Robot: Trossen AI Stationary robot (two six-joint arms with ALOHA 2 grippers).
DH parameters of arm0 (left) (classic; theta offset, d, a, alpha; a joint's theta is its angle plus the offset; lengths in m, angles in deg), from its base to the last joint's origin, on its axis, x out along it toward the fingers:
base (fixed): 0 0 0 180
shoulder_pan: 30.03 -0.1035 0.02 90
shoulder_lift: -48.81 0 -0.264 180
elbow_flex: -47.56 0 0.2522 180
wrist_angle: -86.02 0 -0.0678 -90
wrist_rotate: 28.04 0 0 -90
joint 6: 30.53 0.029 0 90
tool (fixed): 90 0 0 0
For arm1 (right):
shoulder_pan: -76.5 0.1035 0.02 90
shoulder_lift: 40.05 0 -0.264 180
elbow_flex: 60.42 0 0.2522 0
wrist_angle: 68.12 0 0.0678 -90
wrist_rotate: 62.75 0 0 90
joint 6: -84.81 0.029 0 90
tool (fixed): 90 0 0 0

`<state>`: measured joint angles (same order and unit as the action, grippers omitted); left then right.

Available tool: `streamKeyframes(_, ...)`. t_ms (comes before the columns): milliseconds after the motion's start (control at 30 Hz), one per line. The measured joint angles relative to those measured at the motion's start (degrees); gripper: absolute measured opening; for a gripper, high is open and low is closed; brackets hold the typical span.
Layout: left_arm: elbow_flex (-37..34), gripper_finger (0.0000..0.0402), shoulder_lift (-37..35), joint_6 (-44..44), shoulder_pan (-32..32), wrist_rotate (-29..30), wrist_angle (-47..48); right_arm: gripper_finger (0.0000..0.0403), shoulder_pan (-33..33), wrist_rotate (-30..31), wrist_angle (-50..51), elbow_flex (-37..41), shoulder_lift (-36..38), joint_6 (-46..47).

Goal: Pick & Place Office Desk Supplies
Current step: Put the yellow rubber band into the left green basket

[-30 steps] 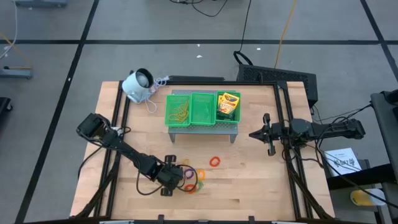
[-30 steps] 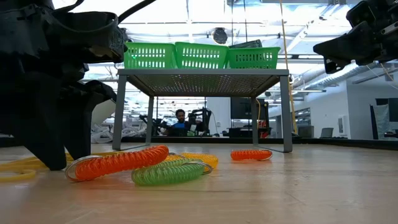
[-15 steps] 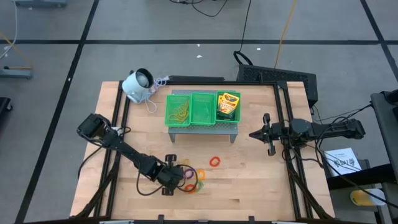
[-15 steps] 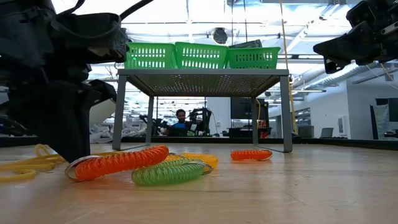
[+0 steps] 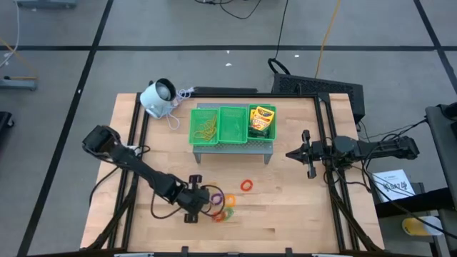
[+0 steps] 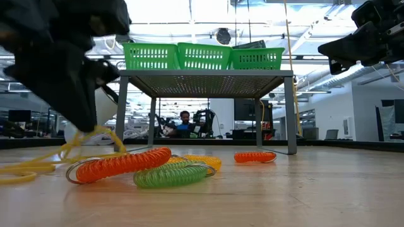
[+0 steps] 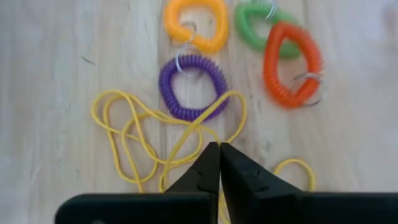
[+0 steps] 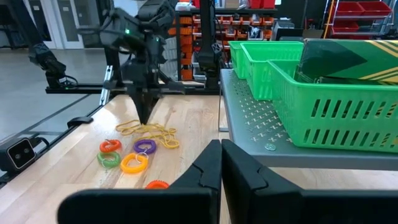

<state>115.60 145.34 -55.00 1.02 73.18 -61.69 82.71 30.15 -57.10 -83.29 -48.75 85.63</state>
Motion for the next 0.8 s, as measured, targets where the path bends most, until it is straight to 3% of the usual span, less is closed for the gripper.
streamKeyframes(500, 0.1, 0.0004, -14.6, 0.5, 0.2, 0.4, 4.0, 0.0000, 0.0, 0.0, 0.0, 0.0, 0.0, 0.0)
streamKeyframes(800, 0.2, 0.0004, -21.5, 2.3, 0.3, 3.6, 4.0, 0.0000, 0.0, 0.0, 0.0, 0.0, 0.0, 0.0)
